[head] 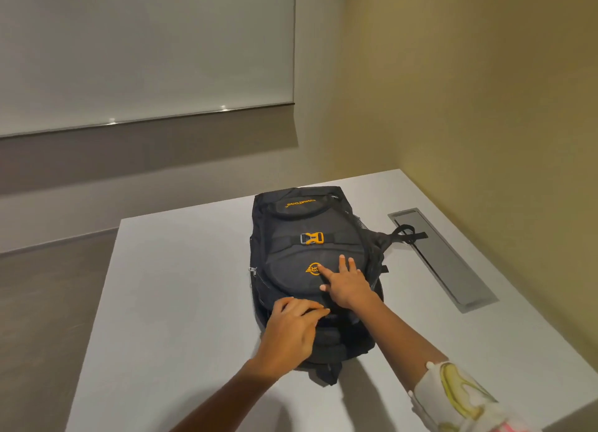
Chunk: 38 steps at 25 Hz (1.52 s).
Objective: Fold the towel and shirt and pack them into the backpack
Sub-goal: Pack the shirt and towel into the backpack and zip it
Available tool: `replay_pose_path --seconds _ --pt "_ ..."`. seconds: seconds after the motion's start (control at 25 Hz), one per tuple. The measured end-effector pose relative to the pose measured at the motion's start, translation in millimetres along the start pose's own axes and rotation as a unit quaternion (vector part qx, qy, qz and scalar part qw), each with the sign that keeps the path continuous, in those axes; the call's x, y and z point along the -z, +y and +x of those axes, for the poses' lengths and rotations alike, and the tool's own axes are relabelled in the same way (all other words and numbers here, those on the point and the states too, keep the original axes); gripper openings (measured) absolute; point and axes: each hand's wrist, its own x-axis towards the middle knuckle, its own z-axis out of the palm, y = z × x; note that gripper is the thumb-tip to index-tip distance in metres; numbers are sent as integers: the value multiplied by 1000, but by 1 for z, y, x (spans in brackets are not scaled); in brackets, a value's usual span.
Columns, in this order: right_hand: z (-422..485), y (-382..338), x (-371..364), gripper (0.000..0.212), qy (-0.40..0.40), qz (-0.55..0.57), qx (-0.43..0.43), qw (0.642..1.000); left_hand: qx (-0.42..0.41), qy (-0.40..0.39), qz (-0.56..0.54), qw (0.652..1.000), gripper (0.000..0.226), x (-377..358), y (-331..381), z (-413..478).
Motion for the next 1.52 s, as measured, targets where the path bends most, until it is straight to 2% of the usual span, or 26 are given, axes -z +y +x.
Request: replay_pose_path --seconds 0.08,0.16,0.24,0.32,0.44,0.52,0.64,0.84,1.0,1.12,1.28,1.36,1.52 --pt "2 -2 1 56 -14 2 -2 1000 83 52 5 995 33 8 -29 -5" --pt "2 -6 5 56 -28 2 -10 1000 173 59 16 983 27 15 -57 -6" --pt "5 -11 12 56 -38 -16 -17 999 257 26 23 966 24 21 -80 -4" --pt "8 -15 25 56 -40 -39 -17 998 326 -30 23 944 31 24 -97 0" --pt "20 -28 46 49 11 -31 20 999 361 -92 27 928 38 23 -122 8" --pt "28 -40 54 46 45 -10 50 998 372 -99 16 923 38 19 -133 17" --pt "48 -59 56 47 47 -11 70 996 390 -99 1 916 37 10 -146 35" --pt "83 -77 58 59 79 -32 7 996 389 -93 -17 916 42 -17 -169 56" --pt "107 -71 66 65 12 -42 -6 999 381 -87 -13 921 47 -29 -192 66" --pt "121 -71 74 74 -17 -73 10 997 368 -79 3 926 38 -34 -208 78" --pt "120 -77 92 80 -75 -94 35 992 304 -120 65 943 31 -40 -221 89" --pt "121 -76 96 82 -84 -96 42 991 289 -125 79 946 29 -39 -223 88" --pt "125 -74 91 85 -77 -100 47 991 291 -86 70 950 23 -38 -220 74"
